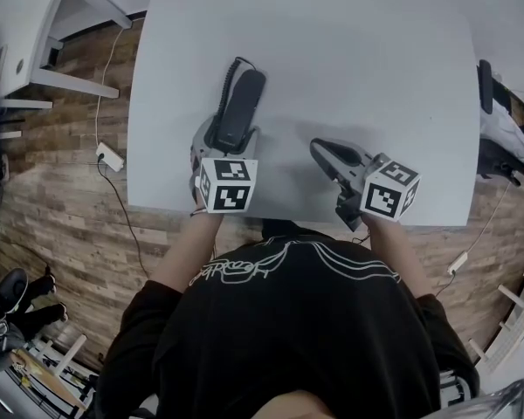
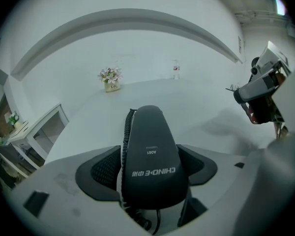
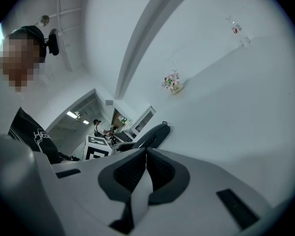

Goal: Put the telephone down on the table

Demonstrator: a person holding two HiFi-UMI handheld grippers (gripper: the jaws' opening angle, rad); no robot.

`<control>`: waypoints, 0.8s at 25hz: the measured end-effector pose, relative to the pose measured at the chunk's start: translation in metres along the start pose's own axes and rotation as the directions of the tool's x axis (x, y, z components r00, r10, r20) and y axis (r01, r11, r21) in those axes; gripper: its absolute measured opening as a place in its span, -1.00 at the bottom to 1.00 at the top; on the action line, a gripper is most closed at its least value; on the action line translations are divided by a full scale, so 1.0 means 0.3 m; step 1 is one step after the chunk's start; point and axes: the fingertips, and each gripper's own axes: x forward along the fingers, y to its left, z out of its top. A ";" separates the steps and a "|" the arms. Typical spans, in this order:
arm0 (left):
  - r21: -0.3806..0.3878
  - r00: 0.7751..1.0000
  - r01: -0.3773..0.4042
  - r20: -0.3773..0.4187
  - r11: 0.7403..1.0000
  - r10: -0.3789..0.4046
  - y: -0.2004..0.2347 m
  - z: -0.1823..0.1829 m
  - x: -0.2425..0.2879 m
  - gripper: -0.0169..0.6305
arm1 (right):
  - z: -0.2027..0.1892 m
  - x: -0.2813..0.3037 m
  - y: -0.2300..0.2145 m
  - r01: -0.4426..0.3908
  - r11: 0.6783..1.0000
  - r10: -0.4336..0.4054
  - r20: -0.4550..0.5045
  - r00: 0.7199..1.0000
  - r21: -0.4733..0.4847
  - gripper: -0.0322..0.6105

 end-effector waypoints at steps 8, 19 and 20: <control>-0.106 0.991 0.119 0.074 0.987 -0.111 -0.022 0.039 -0.189 0.06 | -0.004 -0.023 0.127 -0.024 0.998 0.025 0.022 0.999 -0.053 -0.78; -0.194 0.916 0.346 0.281 0.918 -0.286 -0.063 0.044 -0.645 0.05 | -0.086 -0.094 0.498 -0.056 0.983 0.072 0.084 0.994 -0.174 -0.78; -0.185 0.905 0.367 0.298 0.912 -0.304 -0.075 0.047 -0.686 0.05 | -0.095 -0.103 0.533 -0.056 0.982 0.074 0.091 0.993 -0.181 -0.78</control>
